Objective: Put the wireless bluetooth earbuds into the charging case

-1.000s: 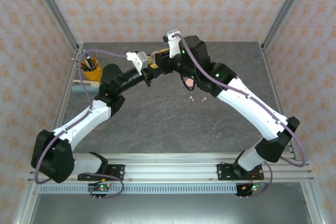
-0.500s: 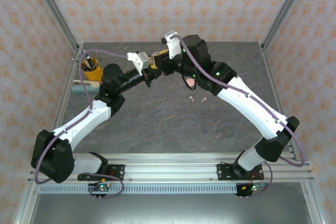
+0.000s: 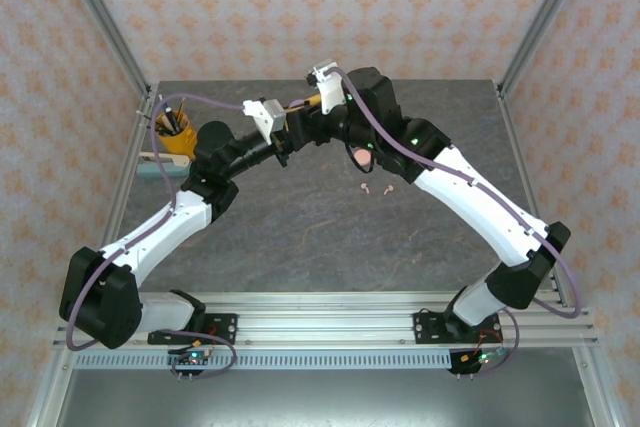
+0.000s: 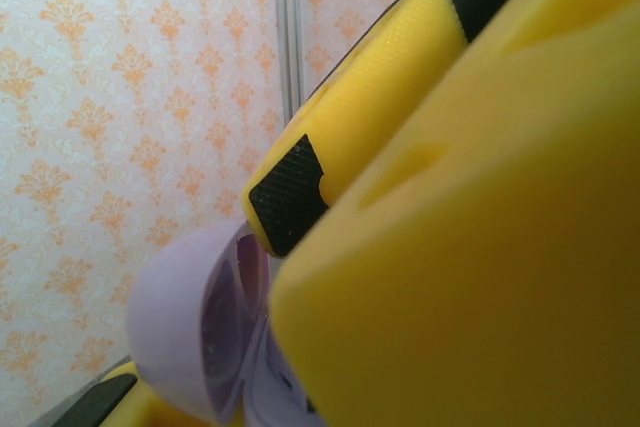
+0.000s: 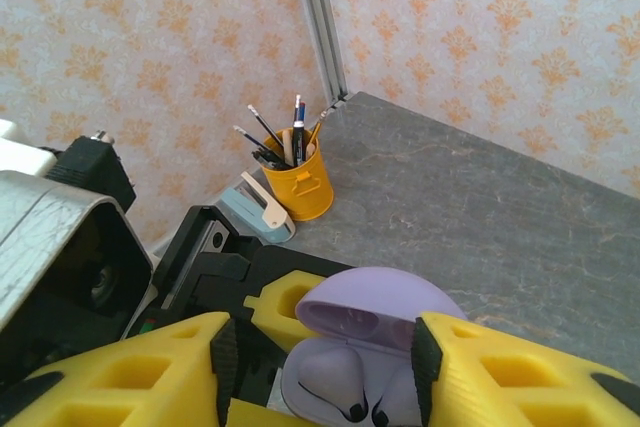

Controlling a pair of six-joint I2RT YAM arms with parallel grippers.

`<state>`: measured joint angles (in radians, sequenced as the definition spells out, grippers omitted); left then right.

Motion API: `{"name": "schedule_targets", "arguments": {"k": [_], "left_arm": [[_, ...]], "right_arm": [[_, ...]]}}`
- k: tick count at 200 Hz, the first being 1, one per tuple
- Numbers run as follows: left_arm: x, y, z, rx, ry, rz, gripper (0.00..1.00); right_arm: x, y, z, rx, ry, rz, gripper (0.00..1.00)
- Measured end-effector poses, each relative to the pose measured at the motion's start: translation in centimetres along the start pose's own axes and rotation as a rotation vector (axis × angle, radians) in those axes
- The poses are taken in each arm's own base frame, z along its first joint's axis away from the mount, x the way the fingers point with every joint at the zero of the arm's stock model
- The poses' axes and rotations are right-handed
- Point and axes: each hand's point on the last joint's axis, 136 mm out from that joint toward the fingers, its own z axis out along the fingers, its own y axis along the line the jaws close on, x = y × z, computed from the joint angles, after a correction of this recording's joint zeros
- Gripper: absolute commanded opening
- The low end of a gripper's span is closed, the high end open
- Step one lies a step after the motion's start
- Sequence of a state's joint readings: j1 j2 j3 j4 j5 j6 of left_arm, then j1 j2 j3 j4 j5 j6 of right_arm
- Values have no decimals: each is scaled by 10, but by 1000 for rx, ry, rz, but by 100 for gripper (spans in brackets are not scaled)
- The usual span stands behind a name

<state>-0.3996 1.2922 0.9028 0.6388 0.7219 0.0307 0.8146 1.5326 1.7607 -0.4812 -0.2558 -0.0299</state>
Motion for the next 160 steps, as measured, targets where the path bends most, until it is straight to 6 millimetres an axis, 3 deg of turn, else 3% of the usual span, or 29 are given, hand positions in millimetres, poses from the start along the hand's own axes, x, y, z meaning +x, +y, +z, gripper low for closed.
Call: {"name": "schedule_targets", "arguments": {"k": [33,80,107,133,160], "left_arm": [[-3,0,0,0,-11,7,0],[7,0,-1,-1,1,0,0],[19,1,1,-2,23,-14,0],[29,4,4,-3,45,-27,0],[41,6,7,-3,67,-40,0]], "right_arm": [[-15,-9,-10,9,-38,63,57],[-71,-49,-38,67,-143,214,54],[-89,-71,-26,107,-121,283,52],[-66,-87,16,142,9,331,51],[-3,-102,60,174,221,384,49]]}}
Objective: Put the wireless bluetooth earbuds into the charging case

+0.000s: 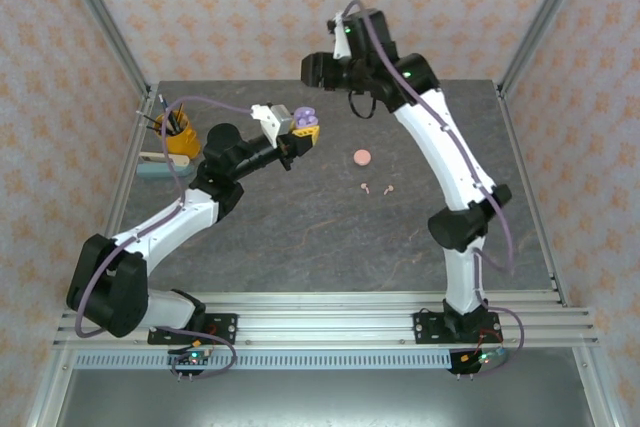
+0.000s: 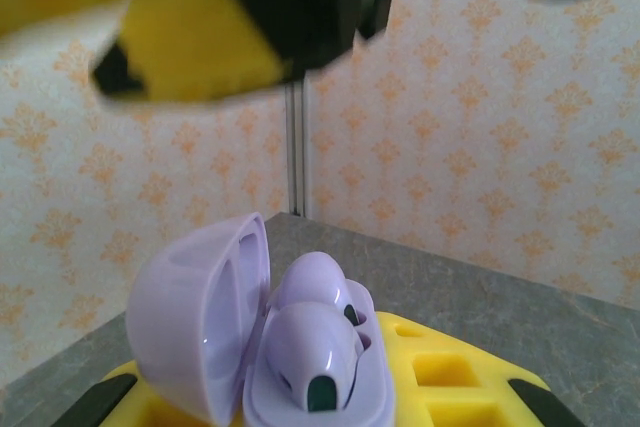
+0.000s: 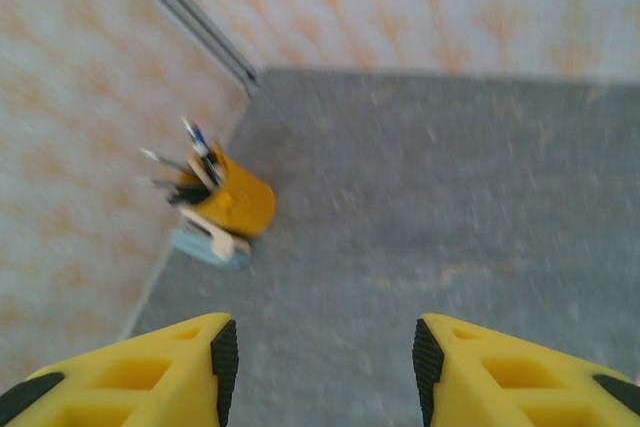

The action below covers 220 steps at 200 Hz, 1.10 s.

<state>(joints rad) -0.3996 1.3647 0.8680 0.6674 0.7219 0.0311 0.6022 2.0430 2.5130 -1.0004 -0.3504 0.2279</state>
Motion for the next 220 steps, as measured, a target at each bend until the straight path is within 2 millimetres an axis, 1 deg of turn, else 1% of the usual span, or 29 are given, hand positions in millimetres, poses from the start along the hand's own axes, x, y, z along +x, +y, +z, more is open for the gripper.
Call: {"name": "schedule_targets", "arguments": {"k": [16,24,39,60,81,101,121,141,148,159,172,182,188,192,200,207,220], "left_arm": [[6,2,2,0,13,-8,0],[9,2,3,0,18,-11,0],[13,3,5,0,26,-16,0],[18,3,6,4,36,-22,0],[25,-1,10,18,55,-34,0],[32,1,13,17,70,-41,0],[31,-7,18,55,69,-40,0],[29,-6,23,59,66,-43,0],[30,-3,25,47,67,-50,0],[32,9,29,8,72,-65,0],[38,23,34,-34,94,-94,0],[45,33,38,-62,124,-127,0],[52,39,42,-79,151,-155,0],[57,43,45,-90,171,-179,0],[66,48,49,-104,205,-216,0],[76,54,54,-120,245,-262,0],[96,64,64,-148,332,-358,0]], "right_arm": [[23,-10,21,19,99,18,46],[31,-12,25,19,131,28,45],[42,-12,26,12,174,35,43],[47,-10,23,9,190,31,39],[56,-15,14,21,199,32,37],[71,-19,-5,31,213,33,37],[74,-22,-20,41,176,29,38],[72,-29,-35,68,122,45,41],[72,-35,-41,86,107,59,42],[78,-48,-50,123,98,88,42],[84,-69,-57,173,85,139,42],[91,-90,-59,221,79,188,42],[95,-99,-58,241,77,210,42],[100,-109,-57,262,76,233,42],[106,-121,-55,288,78,261,42],[117,-132,-50,316,92,286,42],[134,-144,-40,345,118,313,42]]}}
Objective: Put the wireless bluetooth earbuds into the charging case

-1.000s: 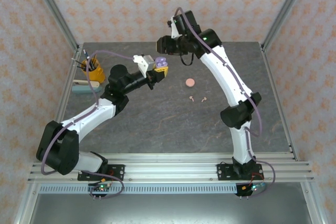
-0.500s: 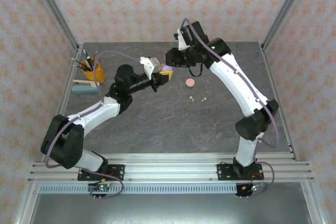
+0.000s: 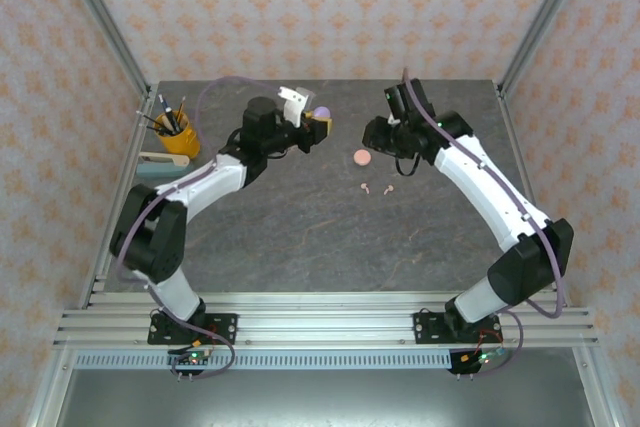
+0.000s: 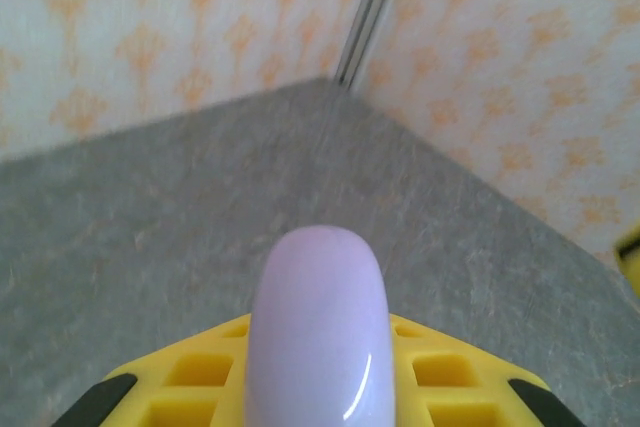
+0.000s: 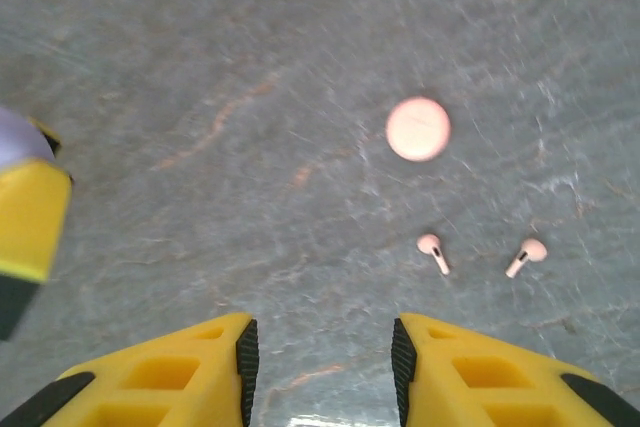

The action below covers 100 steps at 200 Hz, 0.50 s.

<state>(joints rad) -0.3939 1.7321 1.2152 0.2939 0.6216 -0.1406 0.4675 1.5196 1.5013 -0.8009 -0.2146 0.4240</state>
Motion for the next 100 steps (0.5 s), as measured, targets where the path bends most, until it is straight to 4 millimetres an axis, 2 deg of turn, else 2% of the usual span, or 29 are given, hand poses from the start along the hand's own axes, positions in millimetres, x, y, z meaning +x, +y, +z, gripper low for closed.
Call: {"name": "schedule_targets", "arguments": {"k": [15,35,44,79,100], "left_arm": [[12,16,24,-26,113,-109,0],[29,36,52,-45,238,-230,0],[49,44,61,-57,306,-292,0],[119,66,67,-133,522,-497,2],[142,75,66,-174,604,-582,2]], "right_arm": [[14,-11,16,29,29,24,42],[24,-22,28,57,41,51,43],[26,-26,32,71,39,60,43],[22,-30,43,97,16,81,47],[20,-34,52,120,11,90,48]]}}
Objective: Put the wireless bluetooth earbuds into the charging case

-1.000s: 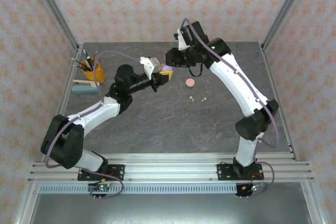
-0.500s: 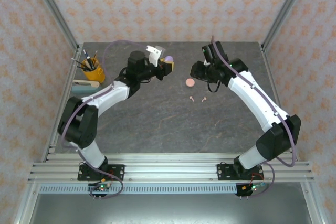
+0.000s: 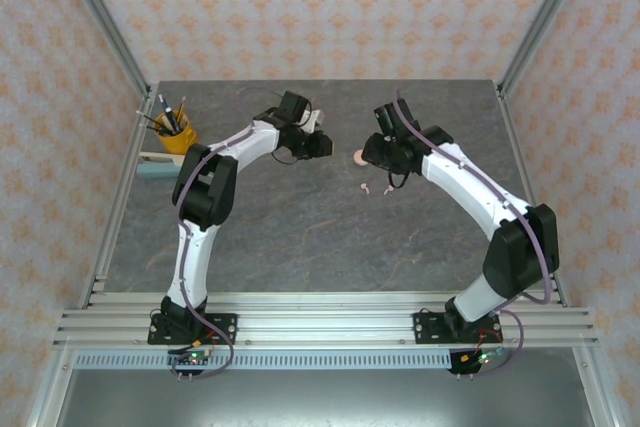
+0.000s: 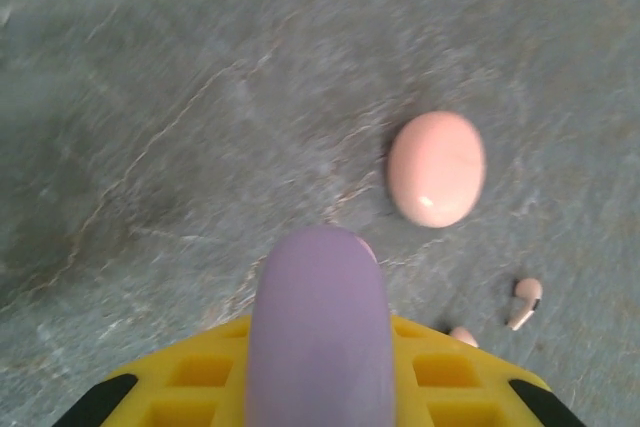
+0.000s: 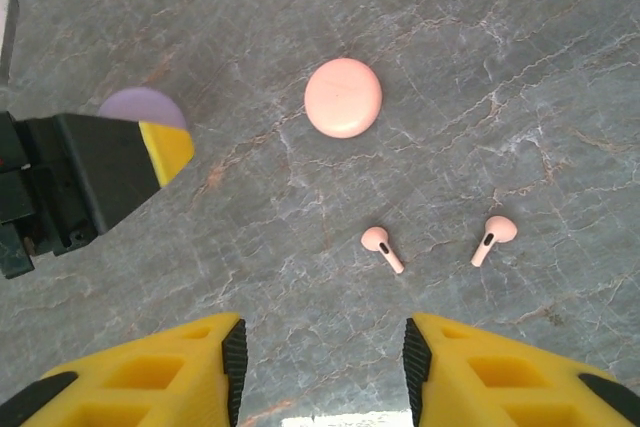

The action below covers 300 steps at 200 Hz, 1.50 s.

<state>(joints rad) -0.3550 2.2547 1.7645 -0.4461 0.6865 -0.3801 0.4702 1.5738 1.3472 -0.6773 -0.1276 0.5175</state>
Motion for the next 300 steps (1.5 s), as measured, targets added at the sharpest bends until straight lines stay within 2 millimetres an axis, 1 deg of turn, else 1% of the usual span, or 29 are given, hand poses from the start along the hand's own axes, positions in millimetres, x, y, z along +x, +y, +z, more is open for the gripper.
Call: {"name": "schedule_targets", "arguments": {"k": [20,41,63,84,99,120,133,146,162,166,191,199,202,205,229,238,242,243,245,248,251,258,277,300], "left_arm": [[2,13,3,-22,37,-59,5],[5,26,-1,-44,63,-106,10],[9,39,-2,-61,85,-151,20],[17,50,2,-76,118,-183,25],[15,51,0,-79,118,-189,29],[20,53,-2,-89,135,-202,34],[21,53,-3,-91,142,-202,41],[20,54,-4,-92,144,-199,45],[20,55,-6,-91,146,-197,53],[19,56,-7,-90,145,-193,56],[15,62,-17,-97,132,-196,62],[12,68,-23,-108,124,-200,63],[11,71,-25,-113,119,-203,68],[11,74,-28,-120,116,-208,70],[5,96,-54,-172,76,-223,72],[3,101,-67,-192,55,-226,73],[1,102,-74,-198,42,-225,73],[1,102,-76,-200,38,-225,76],[0,102,-78,-202,34,-223,85],[-1,101,-83,-206,25,-218,95],[-1,101,-87,-211,16,-214,99],[-3,96,-97,-214,-5,-198,100],[-8,75,-127,-207,-82,-151,100],[-11,47,-159,-174,-183,-99,100]], "right_arm": [[1,-4,13,28,8,9,51],[4,-8,25,59,18,20,54],[6,-12,35,84,26,30,57],[7,-15,41,101,32,38,58],[8,-16,43,106,33,39,59],[6,-15,43,106,29,43,60],[5,-15,42,106,25,44,62],[3,-14,42,106,20,44,62],[0,-13,42,109,13,43,64],[0,-13,42,110,11,44,64],[-5,-11,44,117,4,43,65],[-6,-11,46,123,3,42,66],[-7,-10,46,124,3,42,67],[-8,-10,47,127,2,42,67],[-14,-8,50,149,-1,35,73],[-18,-7,52,158,-4,34,76],[-19,-6,53,161,-3,32,80],[-20,-5,53,163,-6,30,80],[-21,-5,54,165,-7,31,82],[-22,-4,55,168,-5,33,86],[-24,-4,56,173,-7,29,87],[-27,-3,60,185,-8,31,87],[-34,1,72,212,-2,28,88],[-36,1,90,254,22,31,88]]}}
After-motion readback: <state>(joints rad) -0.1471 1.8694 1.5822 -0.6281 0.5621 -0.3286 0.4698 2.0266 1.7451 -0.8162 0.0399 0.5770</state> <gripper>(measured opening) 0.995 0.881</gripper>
